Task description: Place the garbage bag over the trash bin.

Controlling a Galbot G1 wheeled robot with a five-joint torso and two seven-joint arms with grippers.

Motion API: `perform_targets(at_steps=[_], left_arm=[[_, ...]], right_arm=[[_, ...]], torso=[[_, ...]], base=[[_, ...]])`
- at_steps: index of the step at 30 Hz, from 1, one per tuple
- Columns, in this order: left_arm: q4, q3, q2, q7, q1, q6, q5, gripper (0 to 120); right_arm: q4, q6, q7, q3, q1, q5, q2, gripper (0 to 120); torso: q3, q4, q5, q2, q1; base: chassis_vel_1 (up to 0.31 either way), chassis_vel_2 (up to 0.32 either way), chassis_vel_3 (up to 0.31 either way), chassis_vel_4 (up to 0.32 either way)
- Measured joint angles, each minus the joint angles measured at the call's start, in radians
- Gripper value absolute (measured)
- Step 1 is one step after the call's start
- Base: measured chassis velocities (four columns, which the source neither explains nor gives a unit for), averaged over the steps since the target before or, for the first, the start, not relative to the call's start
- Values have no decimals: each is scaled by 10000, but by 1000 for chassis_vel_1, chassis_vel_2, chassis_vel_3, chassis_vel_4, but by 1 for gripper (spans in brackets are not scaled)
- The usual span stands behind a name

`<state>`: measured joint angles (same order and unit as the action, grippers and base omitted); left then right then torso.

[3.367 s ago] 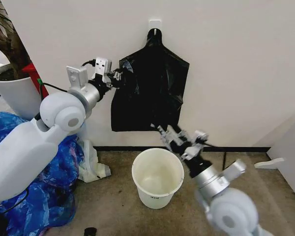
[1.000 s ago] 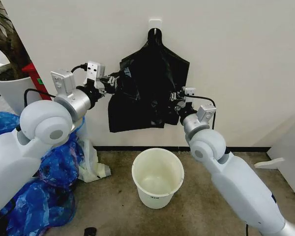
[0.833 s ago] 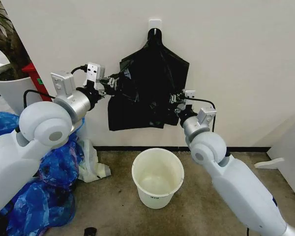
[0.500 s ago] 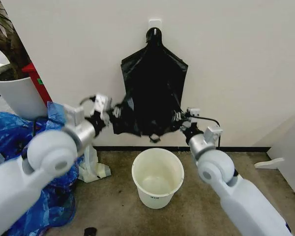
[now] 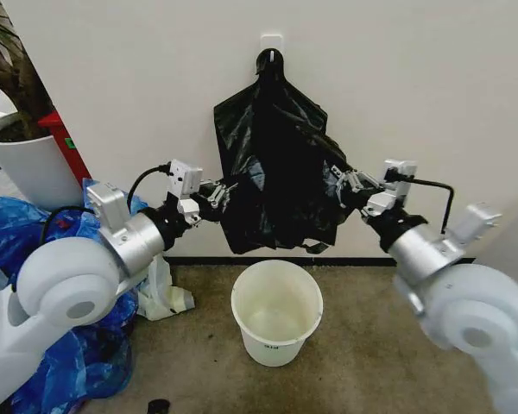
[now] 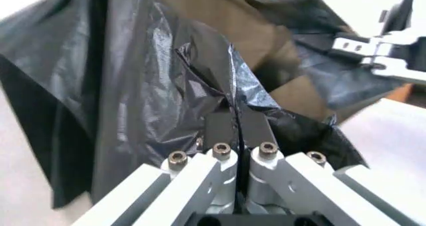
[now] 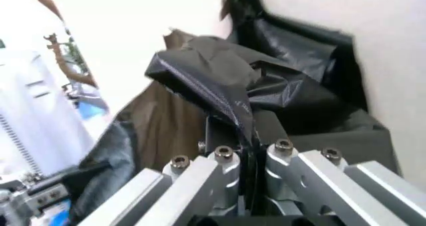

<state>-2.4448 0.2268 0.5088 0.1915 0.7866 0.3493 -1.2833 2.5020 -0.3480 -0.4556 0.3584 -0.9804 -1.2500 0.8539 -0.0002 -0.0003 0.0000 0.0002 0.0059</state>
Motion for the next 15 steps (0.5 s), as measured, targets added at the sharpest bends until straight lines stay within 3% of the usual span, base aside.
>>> perform_targets(at_steps=[3,9,15], left_arm=[[-573,732,-377,468,724,316,-588,0],[-609,2012,-634,728,2059,565,-1391,0],[-602,1561,-371,263,2012,103,-1544,0]], right_arm=[[74,-82,-351,145,-524,-627,-65,0],[61,-238,-582,992,-1542,-813,-188,0],[32,-314,-726,1726,-1990,-1129,-482,0]], torso=[[0,2,2,0,0],[1,3,-1,0,1],[1,-4,0,0,1]], base=[[0,0,0,0],[0,0,0,0],[0,0,0,0]])
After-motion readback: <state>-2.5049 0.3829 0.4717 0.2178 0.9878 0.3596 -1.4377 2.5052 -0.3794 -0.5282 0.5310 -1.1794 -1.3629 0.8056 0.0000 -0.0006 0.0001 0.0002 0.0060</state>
